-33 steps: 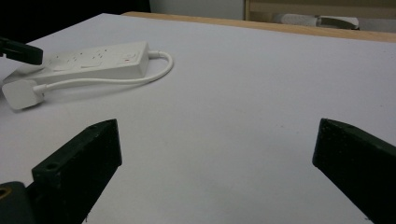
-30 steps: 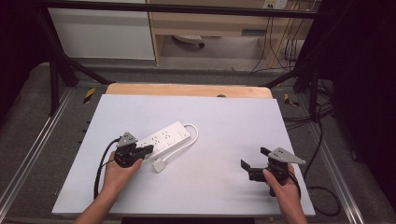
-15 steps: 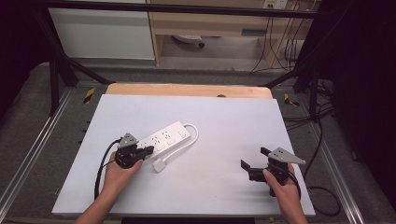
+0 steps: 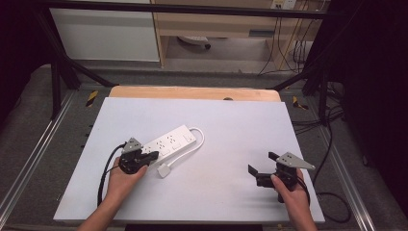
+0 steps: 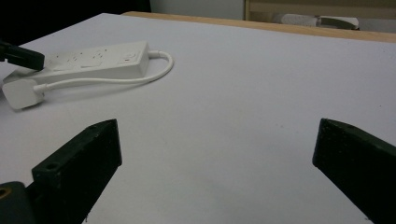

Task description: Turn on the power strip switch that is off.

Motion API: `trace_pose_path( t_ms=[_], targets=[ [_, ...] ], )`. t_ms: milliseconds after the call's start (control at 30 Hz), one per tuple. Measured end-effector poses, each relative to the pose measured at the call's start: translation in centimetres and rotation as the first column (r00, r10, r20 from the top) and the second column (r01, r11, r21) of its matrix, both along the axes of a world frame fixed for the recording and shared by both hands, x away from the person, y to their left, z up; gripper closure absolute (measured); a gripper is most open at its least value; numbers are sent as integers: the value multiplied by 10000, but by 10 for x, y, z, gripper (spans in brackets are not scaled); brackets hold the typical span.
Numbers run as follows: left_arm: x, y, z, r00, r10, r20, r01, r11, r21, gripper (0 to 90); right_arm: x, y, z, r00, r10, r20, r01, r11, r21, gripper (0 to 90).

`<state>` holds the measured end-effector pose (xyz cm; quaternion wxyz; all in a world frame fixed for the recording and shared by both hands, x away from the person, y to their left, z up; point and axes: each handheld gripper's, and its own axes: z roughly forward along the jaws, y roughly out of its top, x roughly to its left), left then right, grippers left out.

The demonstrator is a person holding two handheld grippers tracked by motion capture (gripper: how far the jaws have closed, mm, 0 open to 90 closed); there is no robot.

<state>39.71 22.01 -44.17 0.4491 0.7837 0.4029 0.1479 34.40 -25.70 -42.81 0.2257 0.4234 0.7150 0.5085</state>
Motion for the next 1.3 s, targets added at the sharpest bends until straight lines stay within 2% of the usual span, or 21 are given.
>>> trace_pose_path(
  t_ms=[1300],
  targets=[
    [2, 1, -2, 9999, -47, -114, 44, 9997, -229, 900, 0, 1, -1, 10000, 43, -47, -43, 10000, -44, 18]
  ],
)
